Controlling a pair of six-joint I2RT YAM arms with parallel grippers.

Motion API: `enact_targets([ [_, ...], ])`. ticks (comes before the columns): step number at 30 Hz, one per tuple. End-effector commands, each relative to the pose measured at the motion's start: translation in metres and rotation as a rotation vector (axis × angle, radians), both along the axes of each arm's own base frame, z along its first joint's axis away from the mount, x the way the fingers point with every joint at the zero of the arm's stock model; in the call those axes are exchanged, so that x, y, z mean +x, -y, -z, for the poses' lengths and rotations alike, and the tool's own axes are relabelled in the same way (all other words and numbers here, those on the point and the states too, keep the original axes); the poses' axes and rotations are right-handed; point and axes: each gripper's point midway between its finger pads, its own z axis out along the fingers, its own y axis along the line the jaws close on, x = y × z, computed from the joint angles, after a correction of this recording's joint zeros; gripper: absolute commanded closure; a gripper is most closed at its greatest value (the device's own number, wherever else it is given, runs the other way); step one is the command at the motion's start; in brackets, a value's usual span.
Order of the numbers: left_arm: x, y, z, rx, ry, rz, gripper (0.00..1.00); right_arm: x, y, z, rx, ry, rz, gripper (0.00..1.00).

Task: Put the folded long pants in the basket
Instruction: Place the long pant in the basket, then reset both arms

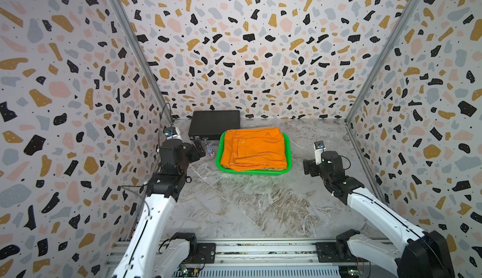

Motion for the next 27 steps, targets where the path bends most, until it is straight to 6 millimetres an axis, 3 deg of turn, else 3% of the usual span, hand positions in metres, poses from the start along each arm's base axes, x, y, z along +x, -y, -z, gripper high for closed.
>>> enact_targets([
  [1,-0.012,-0.026,0.046,0.157,-0.035,-0.089,0.0,-0.001,0.021,-0.001,-0.106,0.113,0.051,0.01],
  [3,-0.015,-0.027,0.07,0.185,0.005,-0.08,0.0,-0.01,0.029,0.019,-0.122,0.11,0.074,0.01],
  [5,-0.017,-0.027,0.094,0.189,0.016,-0.081,0.0,-0.011,0.036,0.023,-0.112,0.132,0.121,0.01],
  [10,-0.01,-0.03,0.135,0.151,0.022,-0.122,0.0,0.006,0.012,0.039,-0.112,0.164,-0.005,0.01],
  [11,-0.009,-0.039,0.134,0.149,0.056,-0.189,0.0,0.01,0.011,0.04,-0.128,0.171,-0.019,0.02],
  [14,0.001,-0.036,0.126,0.209,0.099,-0.143,0.0,0.019,-0.001,0.042,-0.119,0.188,-0.094,0.04],
  [17,0.012,-0.033,0.125,0.241,0.085,-0.109,0.0,0.027,0.004,0.04,-0.097,0.201,-0.091,0.04],
  [20,0.024,-0.013,0.142,0.255,0.109,0.021,0.0,0.033,0.021,0.039,-0.079,0.211,-0.042,0.04],
  [22,0.035,0.011,0.146,0.264,0.197,0.168,0.0,0.039,0.033,0.041,-0.046,0.214,-0.018,0.03],
  [25,0.036,0.008,0.152,0.257,0.098,0.15,0.0,0.053,0.056,0.052,0.011,0.169,0.07,0.01],
  [27,0.037,0.007,0.149,0.259,0.147,0.141,0.0,0.057,0.076,0.069,0.119,0.144,0.121,0.01],
])
